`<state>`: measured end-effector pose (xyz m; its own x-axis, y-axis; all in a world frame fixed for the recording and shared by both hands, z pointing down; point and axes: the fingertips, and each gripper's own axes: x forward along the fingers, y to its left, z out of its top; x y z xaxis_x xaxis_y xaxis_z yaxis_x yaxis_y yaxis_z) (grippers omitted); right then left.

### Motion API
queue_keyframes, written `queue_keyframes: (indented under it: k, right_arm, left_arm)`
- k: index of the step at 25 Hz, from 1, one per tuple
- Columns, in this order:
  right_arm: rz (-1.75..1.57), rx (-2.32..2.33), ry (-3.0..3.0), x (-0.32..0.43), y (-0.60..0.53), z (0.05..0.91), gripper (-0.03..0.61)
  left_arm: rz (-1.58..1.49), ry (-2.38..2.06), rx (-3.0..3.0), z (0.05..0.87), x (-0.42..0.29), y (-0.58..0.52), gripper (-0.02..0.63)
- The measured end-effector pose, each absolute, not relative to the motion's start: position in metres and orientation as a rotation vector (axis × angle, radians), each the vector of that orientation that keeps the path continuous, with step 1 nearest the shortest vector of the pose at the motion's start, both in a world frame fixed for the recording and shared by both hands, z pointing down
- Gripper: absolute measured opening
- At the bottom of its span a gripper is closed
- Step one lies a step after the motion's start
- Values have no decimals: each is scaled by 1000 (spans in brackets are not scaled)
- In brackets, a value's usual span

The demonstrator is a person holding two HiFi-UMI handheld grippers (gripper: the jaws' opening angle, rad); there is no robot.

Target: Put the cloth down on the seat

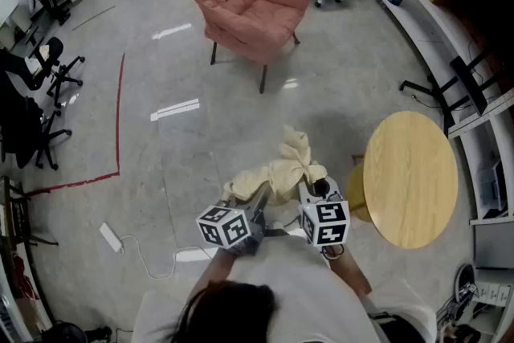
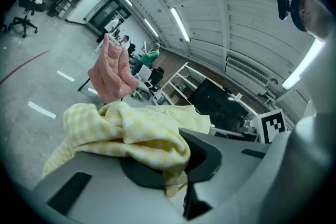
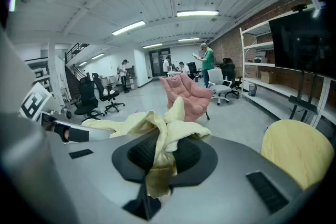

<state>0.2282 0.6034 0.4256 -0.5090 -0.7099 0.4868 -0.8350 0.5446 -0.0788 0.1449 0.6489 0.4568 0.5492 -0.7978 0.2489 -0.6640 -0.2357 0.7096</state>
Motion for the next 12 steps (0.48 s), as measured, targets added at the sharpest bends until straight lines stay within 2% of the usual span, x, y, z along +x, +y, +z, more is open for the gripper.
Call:
queue_keyframes:
  k: [12]
  right_arm:
    - [516,1307,-2374,221,583,438,77]
  left_arm:
    - [-136,-1201,2015,458,133,621,58]
